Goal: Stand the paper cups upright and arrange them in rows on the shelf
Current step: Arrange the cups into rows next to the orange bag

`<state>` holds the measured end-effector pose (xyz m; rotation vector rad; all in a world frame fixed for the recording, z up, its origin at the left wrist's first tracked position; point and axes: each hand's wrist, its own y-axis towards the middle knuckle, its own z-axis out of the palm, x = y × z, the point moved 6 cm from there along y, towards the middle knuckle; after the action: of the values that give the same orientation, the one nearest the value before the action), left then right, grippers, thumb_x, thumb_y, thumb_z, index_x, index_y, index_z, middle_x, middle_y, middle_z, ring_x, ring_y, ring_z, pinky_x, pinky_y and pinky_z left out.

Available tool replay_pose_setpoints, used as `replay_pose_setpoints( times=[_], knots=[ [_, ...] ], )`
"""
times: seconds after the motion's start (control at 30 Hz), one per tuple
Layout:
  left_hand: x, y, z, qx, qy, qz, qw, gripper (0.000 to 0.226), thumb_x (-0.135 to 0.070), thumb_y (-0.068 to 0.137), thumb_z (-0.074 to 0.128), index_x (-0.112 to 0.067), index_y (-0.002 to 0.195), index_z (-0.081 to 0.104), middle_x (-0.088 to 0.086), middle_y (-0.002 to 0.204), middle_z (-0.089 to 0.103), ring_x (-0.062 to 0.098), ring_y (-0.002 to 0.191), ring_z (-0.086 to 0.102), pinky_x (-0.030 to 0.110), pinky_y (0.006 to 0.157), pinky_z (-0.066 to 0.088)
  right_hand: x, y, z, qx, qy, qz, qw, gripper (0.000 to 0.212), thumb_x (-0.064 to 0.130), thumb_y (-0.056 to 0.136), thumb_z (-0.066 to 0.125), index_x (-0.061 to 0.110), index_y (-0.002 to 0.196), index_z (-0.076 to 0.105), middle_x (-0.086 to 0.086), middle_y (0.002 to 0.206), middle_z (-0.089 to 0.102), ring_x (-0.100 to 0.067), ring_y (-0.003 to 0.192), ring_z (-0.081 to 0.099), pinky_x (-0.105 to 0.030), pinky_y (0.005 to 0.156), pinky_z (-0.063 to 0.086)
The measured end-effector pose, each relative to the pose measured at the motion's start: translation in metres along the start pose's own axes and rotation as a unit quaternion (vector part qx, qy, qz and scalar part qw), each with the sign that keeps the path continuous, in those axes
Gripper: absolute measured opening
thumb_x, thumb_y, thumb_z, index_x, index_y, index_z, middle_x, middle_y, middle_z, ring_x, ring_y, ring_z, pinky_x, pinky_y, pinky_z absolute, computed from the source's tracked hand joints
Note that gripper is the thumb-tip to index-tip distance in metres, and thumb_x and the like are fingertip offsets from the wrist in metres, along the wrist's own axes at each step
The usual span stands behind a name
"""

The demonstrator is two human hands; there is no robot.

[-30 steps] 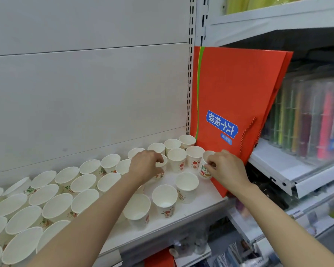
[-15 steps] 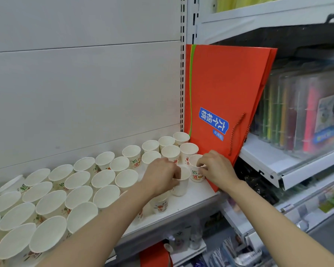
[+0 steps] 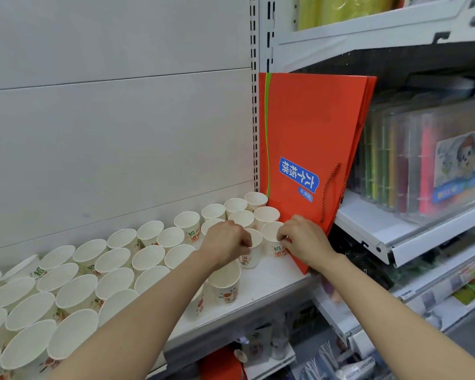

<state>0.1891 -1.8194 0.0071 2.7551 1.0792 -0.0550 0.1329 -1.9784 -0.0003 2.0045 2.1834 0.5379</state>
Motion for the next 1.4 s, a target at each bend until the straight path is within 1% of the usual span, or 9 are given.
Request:
replay_pose_setpoints(
  times=[0.17,0.33,0.47,0.6,0.8,1.07,1.23,1.33,1.4],
  knots=[
    [0.001,-0.001,-0.001,0.004,-0.039,0.01,0.999,0.038,-0.044,0.077,0.076,-0.031,0.112,0.069,-0.011,0.108,0.067,0.01,0.097,0.056,0.027,0.074,0.046,0.0,0.001,0.0,0.004,0.004,-0.002,1.0,0.011,0.012,0.08,0.061,0.018,0.084,0.069,0.006,0.086,0.066,-0.019,0.088,0.05,-0.033,0.066,0.042],
    [0.014,-0.003,-0.005,0.005,0.007,-0.003,1.0,0.025,-0.038,0.08,0.074,-0.034,0.104,0.072,-0.011,0.104,0.068,0.012,0.101,0.052,0.025,0.066,0.033,0.006,0.001,0.005,0.0,-0.001,-0.015,1.0,0.009,0.013,0.078,0.062,0.018,0.083,0.068,0.006,0.086,0.067,-0.019,0.085,0.051,-0.029,0.064,0.037],
    [0.007,0.0,-0.003,-0.015,0.027,0.004,1.0,0.017,-0.034,0.084,0.068,-0.034,0.1,0.075,-0.008,0.097,0.072,0.015,0.095,0.056,0.025,0.067,0.035,0.004,0.0,0.007,-0.002,-0.008,-0.005,1.0,0.011,0.011,0.078,0.058,0.017,0.078,0.067,0.004,0.081,0.067,-0.02,0.082,0.05,-0.029,0.061,0.032],
    [0.007,0.002,0.0,-0.021,0.011,0.003,1.0,0.016,-0.031,0.084,0.069,-0.032,0.099,0.075,-0.009,0.096,0.073,0.014,0.094,0.059,0.026,0.071,0.044,0.002,-0.001,0.007,0.002,-0.009,0.002,1.0,0.012,0.012,0.079,0.057,0.018,0.08,0.067,0.004,0.084,0.066,-0.02,0.084,0.05,-0.032,0.063,0.039],
    [0.012,-0.003,-0.002,-0.017,-0.023,-0.022,0.999,0.025,-0.037,0.082,0.073,-0.031,0.106,0.072,-0.008,0.105,0.071,0.011,0.096,0.062,0.024,0.074,0.045,0.003,-0.005,0.008,-0.004,0.006,-0.001,1.0,0.011,0.014,0.083,0.06,0.019,0.089,0.068,0.002,0.088,0.066,-0.021,0.086,0.051,-0.031,0.065,0.04],
    [0.007,0.006,0.001,-0.005,0.023,-0.04,0.999,0.018,-0.032,0.083,0.069,-0.031,0.099,0.075,-0.005,0.101,0.072,0.017,0.092,0.063,0.029,0.071,0.05,0.004,-0.001,0.012,-0.011,-0.006,0.014,1.0,0.01,0.018,0.086,0.058,0.022,0.088,0.067,0.001,0.087,0.064,-0.018,0.084,0.052,-0.03,0.065,0.042],
    [0.023,-0.012,-0.02,-0.023,-0.02,-0.063,0.998,0.022,-0.04,0.083,0.07,-0.035,0.104,0.071,-0.008,0.11,0.069,0.015,0.097,0.063,0.03,0.074,0.05,0.012,-0.008,-0.005,-0.106,0.037,-0.003,0.994,0.023,0.015,0.073,0.078,0.018,0.095,0.071,0.004,0.091,0.069,-0.023,0.087,0.057,-0.033,0.068,0.045],
    [0.042,-0.046,-0.045,-0.073,-0.039,-0.114,0.99,0.013,-0.036,0.083,0.07,-0.036,0.095,0.074,-0.011,0.096,0.069,0.012,0.092,0.059,0.031,0.072,0.049,0.036,-0.024,-0.008,-0.167,0.11,-0.042,0.979,0.02,0.017,0.071,0.081,0.019,0.089,0.072,0.007,0.087,0.069,-0.02,0.083,0.058,-0.03,0.065,0.047],
    [0.049,-0.075,-0.057,-0.104,-0.033,-0.13,0.986,0.006,-0.034,0.082,0.071,-0.035,0.086,0.074,-0.014,0.085,0.068,0.009,0.088,0.056,0.029,0.066,0.047,0.062,-0.035,-0.002,-0.143,0.171,-0.094,0.97,0.019,0.027,0.075,0.076,0.021,0.092,0.073,0.01,0.089,0.068,-0.015,0.087,0.055,-0.027,0.071,0.046]
  ],
)
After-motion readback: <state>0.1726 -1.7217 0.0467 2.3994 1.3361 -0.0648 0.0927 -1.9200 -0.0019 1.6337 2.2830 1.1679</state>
